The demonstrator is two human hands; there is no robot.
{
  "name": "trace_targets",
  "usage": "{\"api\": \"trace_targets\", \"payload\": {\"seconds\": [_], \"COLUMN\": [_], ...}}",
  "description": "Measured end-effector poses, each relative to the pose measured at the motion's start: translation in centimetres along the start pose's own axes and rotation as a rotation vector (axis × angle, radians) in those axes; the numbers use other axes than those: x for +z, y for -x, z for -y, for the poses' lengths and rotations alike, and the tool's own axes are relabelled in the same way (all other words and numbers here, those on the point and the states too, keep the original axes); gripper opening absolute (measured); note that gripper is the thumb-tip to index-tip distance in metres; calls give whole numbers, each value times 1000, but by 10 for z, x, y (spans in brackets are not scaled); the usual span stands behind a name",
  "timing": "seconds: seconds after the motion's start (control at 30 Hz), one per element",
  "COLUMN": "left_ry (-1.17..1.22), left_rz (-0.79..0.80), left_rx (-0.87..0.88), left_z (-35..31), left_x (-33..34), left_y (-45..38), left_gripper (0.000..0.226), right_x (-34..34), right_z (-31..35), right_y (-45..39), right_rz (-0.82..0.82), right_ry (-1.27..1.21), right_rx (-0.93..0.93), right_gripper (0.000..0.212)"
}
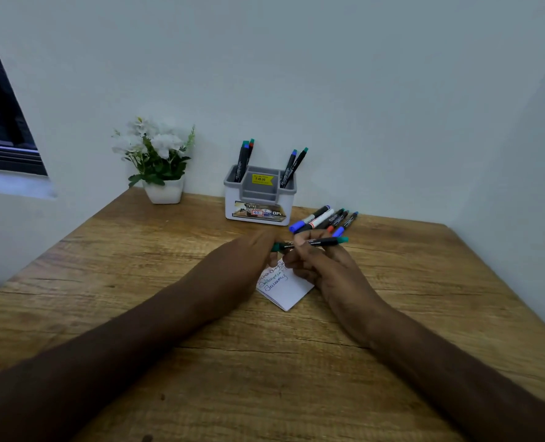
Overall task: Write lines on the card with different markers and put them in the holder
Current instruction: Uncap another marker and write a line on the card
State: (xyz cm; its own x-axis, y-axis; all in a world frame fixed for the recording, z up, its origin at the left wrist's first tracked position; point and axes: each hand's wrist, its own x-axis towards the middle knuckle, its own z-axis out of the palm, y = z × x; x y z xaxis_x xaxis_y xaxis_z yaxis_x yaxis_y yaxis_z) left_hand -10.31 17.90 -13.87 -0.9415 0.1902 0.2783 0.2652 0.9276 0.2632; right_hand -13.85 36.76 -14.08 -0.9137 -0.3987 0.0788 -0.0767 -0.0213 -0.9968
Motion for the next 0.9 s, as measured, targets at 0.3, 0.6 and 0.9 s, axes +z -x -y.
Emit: {"api": "trace_targets", "payload": {"seconds": [0.3, 0.6, 0.9], "left_ry": [134, -54, -132], "left_rz": [-26, -171, 43], "left_rx": [202, 173, 99], "left_z": [-1, -3, 24], "left_x": [1, 1, -15], "left_y": [6, 5, 8], "left_gripper": [19, 40, 62], "right_x": [2, 2, -4], "right_z": [6, 7, -3], "right_y": [5, 7, -4], "right_rz": [215, 174, -55], "right_ry": [266, 257, -110], "right_rx": [-75, -54, -6], "right_gripper": [42, 44, 44]}}
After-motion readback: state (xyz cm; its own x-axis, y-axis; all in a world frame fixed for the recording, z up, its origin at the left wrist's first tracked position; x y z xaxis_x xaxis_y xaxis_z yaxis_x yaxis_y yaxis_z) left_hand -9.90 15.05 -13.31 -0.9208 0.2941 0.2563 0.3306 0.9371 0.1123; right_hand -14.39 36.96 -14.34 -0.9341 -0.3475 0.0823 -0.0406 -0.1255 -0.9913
